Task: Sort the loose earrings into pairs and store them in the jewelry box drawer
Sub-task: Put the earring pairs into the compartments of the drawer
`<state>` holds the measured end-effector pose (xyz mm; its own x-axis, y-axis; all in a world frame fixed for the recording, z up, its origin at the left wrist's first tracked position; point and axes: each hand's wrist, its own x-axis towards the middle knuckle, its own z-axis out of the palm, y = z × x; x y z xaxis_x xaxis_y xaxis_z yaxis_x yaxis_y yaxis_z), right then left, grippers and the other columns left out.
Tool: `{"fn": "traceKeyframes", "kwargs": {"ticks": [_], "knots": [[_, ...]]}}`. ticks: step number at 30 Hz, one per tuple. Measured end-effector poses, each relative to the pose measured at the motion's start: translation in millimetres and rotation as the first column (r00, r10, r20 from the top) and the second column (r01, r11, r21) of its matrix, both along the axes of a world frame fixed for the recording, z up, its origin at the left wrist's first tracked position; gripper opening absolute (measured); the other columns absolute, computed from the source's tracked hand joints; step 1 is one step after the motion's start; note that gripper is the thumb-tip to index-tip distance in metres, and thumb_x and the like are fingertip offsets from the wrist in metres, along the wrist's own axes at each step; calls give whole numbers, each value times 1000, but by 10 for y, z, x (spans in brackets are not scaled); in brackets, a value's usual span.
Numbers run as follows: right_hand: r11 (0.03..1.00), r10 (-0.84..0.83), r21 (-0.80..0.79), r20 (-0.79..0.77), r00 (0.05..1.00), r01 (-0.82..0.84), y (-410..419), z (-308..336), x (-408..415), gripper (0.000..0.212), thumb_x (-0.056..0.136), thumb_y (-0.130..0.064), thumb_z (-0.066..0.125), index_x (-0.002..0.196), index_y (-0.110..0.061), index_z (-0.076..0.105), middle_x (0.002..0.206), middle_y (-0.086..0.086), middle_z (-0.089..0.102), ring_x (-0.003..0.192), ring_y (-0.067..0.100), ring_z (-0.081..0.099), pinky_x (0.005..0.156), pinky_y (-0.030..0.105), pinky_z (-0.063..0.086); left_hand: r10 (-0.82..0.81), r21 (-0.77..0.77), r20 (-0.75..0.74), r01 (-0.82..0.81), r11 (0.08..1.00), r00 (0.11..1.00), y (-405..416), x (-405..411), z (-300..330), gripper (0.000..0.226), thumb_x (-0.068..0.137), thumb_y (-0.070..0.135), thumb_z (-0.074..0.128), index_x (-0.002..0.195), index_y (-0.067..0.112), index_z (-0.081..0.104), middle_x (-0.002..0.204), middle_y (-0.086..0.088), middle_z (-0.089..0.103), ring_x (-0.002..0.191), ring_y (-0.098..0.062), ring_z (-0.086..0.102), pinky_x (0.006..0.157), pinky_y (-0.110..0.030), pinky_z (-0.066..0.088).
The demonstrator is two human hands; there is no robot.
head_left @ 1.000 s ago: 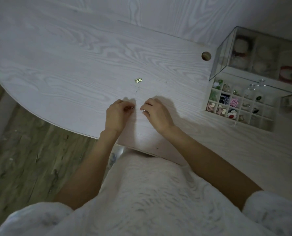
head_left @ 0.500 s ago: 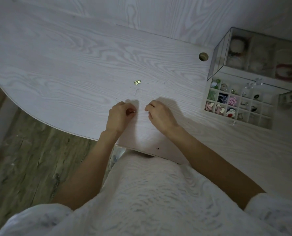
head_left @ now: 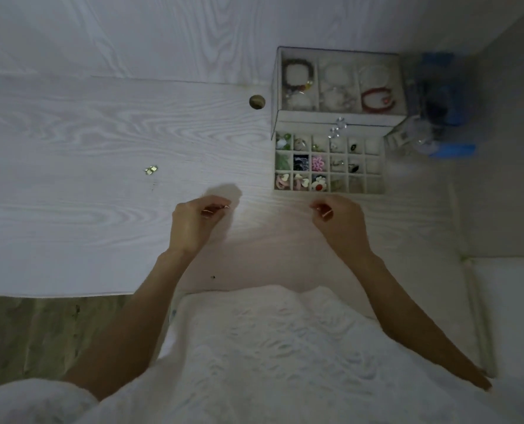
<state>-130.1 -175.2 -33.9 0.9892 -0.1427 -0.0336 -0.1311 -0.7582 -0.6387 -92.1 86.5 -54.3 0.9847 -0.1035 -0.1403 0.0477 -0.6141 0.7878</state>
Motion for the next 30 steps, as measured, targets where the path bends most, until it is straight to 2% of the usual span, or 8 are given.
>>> {"fn": "traceKeyframes", "kwargs": {"ticks": [4, 7, 10, 16, 21, 24, 27, 30], "knots": [[965, -262, -4, 63, 963, 263, -709, 31, -37, 12, 81, -3, 64, 92, -5, 69, 86, 12, 70, 72, 20, 63, 71, 20, 43, -101, 1, 21, 101, 995, 995, -509, 146, 24, 13, 79, 14, 73, 90, 19, 74, 82, 10, 68, 75, -3, 64, 73, -5, 48], [945, -325, 9, 146, 935, 327, -989, -60, 54, 11, 82, -2, 62, 91, -3, 68, 86, 15, 69, 72, 19, 61, 71, 30, 50, -183, 13, 61, 183, 983, 981, -889, 226, 25, 14, 79, 13, 73, 92, 16, 74, 84, -1, 73, 76, -6, 64, 73, -7, 48], [951, -301, -16, 167, 939, 308, -1062, -148, 177, 11, 82, -2, 60, 91, -2, 68, 87, 16, 68, 72, 21, 61, 69, 34, 52, -239, 18, 103, 239, 971, 965, -1220, 305, 64, 16, 79, 10, 72, 93, 16, 74, 88, -4, 73, 75, -7, 63, 71, 2, 42], [985, -127, -109, 89, 988, 136, -1137, -260, 227, 14, 79, 1, 63, 90, -4, 70, 93, 16, 64, 83, 29, 61, 74, 33, 50, -308, -1, 144, 311, 950, 940, -1733, 500, 138, 17, 79, 9, 71, 95, 12, 74, 93, -3, 67, 71, -9, 60, 70, 0, 43], [974, -139, -165, 126, 982, 158, -1190, -259, 123, 18, 79, 3, 62, 95, -3, 68, 97, 18, 63, 87, 32, 58, 77, 29, 45, -394, 74, 195, 387, 919, 898, -2107, 610, 175, 16, 80, 10, 69, 95, 14, 74, 86, -7, 73, 70, -16, 65, 70, -13, 48], [963, -183, -193, 56, 982, 190, -1201, -307, 12, 27, 84, -3, 57, 110, -4, 64, 106, 17, 64, 93, 34, 57, 80, 35, 48, -450, 131, 214, 431, 893, 867, -2387, 682, 150, 16, 81, 13, 68, 96, 12, 74, 90, -10, 74, 79, -23, 69, 77, -22, 49], [965, -198, -167, 31, 980, 201, -1171, -309, -40, 30, 85, -10, 51, 112, -5, 63, 111, 16, 64, 94, 34, 58, 79, 39, 50, -519, 276, 185, 463, 842, 835, -2636, 763, 76, 20, 86, 24, 64, 104, 20, 71, 99, -9, 73, 88, -27, 67, 80, -35, 53], [968, -199, -150, 41, 979, 203, -1165, -265, -26, 27, 83, -6, 55, 109, -5, 64, 110, 15, 65, 93, 33, 58, 80, 37, 48, -532, 390, 150, 445, 807, 833, -2793, 831, 52, 24, 88, 28, 60, 110, 21, 67, 102, -9, 72, 93, -30, 66, 80, -43, 53]]}}
